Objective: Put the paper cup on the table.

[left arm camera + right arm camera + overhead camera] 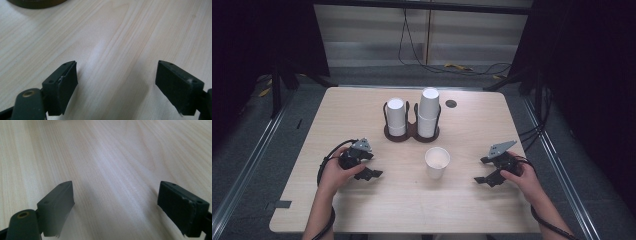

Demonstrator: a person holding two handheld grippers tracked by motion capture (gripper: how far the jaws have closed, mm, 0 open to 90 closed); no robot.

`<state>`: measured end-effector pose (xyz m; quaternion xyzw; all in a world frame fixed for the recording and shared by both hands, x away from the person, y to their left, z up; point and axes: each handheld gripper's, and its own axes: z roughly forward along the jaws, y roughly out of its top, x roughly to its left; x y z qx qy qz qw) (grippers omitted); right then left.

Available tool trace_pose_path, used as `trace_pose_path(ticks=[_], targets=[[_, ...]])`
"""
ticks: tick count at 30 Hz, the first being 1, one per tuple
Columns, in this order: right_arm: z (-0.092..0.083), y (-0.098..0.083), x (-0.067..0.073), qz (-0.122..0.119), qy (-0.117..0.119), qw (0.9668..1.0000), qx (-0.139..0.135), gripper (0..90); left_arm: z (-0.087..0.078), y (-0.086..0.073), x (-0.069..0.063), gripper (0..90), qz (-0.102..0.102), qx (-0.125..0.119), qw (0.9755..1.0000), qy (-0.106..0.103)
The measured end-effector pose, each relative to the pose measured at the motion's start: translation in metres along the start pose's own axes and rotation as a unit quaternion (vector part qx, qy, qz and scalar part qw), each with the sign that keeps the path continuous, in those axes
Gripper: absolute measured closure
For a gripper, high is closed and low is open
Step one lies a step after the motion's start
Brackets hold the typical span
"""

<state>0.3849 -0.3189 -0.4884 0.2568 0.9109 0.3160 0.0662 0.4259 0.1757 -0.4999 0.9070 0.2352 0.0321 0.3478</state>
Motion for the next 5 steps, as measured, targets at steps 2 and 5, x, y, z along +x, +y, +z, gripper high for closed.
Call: trace_pose_path(ticks=[2,5], targets=[[0.0004,0.0009,0.0003,0.001,-0.002,1.0,-0.002,13.3,0.0003,-0.0012,-0.0002,17.9,-0.004,-0.002,1.0,0.0],[0.0014,0.0023,0.0013,-0.001,-0.001,1.0,-0.002,13.3,-0.0003,-0.0013,0.0007,17.9,0.003,0.002,1.0,-0.003]])
